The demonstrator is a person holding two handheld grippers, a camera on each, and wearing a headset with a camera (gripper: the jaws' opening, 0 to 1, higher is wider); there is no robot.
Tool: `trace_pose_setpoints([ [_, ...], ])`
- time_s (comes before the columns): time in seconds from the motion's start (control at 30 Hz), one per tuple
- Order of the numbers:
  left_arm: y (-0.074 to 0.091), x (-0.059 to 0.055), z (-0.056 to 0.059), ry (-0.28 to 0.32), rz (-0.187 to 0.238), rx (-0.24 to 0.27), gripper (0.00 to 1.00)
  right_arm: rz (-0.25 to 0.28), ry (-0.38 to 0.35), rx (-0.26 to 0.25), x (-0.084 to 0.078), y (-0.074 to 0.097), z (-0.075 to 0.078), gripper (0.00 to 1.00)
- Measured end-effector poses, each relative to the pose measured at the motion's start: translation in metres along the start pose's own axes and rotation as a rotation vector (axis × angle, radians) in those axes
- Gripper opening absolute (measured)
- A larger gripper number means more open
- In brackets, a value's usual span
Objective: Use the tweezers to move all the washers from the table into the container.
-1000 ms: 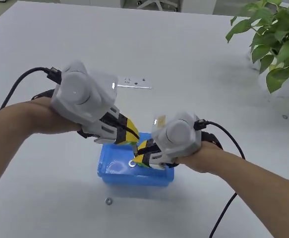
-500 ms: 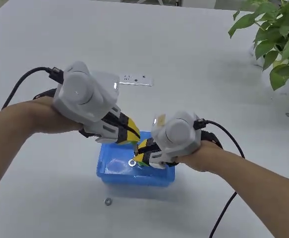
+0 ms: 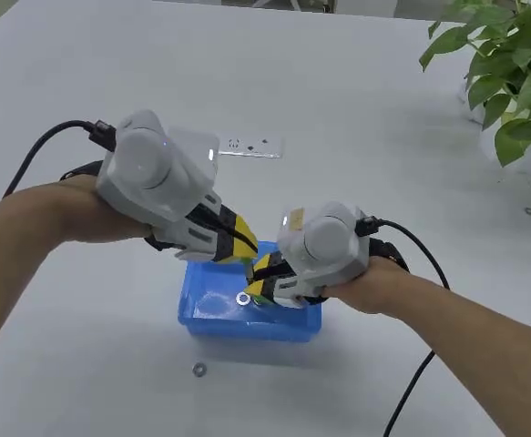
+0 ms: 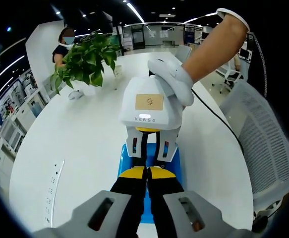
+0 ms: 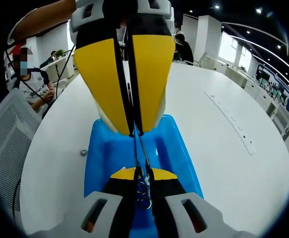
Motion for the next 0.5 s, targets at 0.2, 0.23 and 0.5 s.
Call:
trace_pose_setpoints([
  [0.2,0.006,0.005,0.004,-0.003,0.002,0.004,0.04,0.004,0.005,-0.003,0.004,0.006,-0.004,0.11],
  [0.23,0.007,0.005,0.005,-0.004,0.002,0.005,0.04,0.005,0.006,-0.005,0.005,0.007,-0.004,0.1],
  [0.5,0.019,0.012,0.013,-0.011,0.003,0.016,0.04,0.016,0.015,-0.019,0.013,0.016,-0.012,0.1],
])
Point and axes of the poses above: the centre of the closed fingertips' face, and the gripper's own axes: y roughly backward along the fingers, z roughly to its right, x roughly out of its top, the point moved 7 cm from there along y, roughly backward along the fingers, and after that the axes turned 3 degrees about -z, right-handed, at the moved point
